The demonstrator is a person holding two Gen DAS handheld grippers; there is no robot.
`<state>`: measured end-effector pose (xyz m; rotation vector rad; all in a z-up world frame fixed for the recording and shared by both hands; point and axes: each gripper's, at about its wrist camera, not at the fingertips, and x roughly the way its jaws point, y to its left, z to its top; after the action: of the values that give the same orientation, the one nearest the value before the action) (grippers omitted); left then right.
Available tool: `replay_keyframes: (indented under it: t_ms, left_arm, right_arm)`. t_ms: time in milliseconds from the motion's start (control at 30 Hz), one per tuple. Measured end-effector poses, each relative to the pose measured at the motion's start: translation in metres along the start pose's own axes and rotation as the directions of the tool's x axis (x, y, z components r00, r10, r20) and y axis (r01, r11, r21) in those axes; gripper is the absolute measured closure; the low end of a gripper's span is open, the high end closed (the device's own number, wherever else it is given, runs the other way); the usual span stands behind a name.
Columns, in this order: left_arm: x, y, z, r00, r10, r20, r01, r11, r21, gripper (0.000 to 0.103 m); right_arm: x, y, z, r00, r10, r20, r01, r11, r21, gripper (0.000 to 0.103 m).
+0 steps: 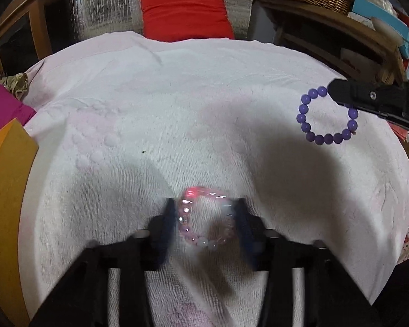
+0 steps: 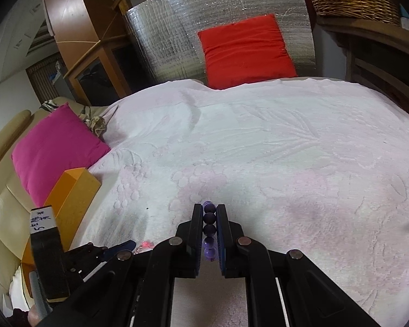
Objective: Organize jewelry
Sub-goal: 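Lift and carry the pink and purple bracelets over the orange box, then open both tools to drop the bracelets into the orange box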
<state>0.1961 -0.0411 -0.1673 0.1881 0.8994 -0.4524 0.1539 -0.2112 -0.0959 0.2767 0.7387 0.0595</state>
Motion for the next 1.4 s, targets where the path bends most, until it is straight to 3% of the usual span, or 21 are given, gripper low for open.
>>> replay_keyframes:
  t_ms: [33,167,367,667,833,1067,1400]
  left_arm:
    - [0.000,0.001,0.001,1.000,-0.012,-0.002,0.012,1.000,-0.006,0.095]
    - [-0.006,0.002,0.001,0.999,-0.031,0.009,0.031,0.999,-0.010,0.096]
    - [-0.041,0.019,0.004,0.994,-0.025,0.104,0.033,0.996,-0.078,0.096]
    - [-0.096,0.049,-0.005,0.970,0.135,0.202,-0.102,0.981,-0.166,0.096]
    - [-0.126,0.082,-0.016,0.943,0.243,0.229,-0.182,0.949,-0.257,0.096]
    - [-0.147,0.123,-0.035,0.904,0.372,0.210,-0.286,0.893,-0.348,0.096]
    - [-0.170,0.182,-0.066,0.860,0.490,0.144,-0.378,0.801,-0.464,0.096]
  right_arm:
    - [0.000,-0.001,0.000,1.000,0.000,0.001,0.000,1.000,0.002,0.092]
    - [-0.002,-0.003,0.001,1.000,0.000,0.006,0.000,1.000,0.008,0.092]
    - [-0.006,0.003,0.000,0.999,0.027,0.023,-0.027,1.000,-0.001,0.092]
    - [-0.007,0.046,-0.002,0.991,0.126,0.050,-0.124,0.992,-0.038,0.092]
    - [-0.008,0.086,-0.003,0.981,0.179,0.075,-0.173,0.981,-0.086,0.092]
    - [-0.004,0.152,-0.008,0.969,0.242,0.056,-0.229,0.959,-0.168,0.092]
    - [0.011,0.253,-0.016,0.945,0.326,0.015,-0.309,0.911,-0.274,0.092]
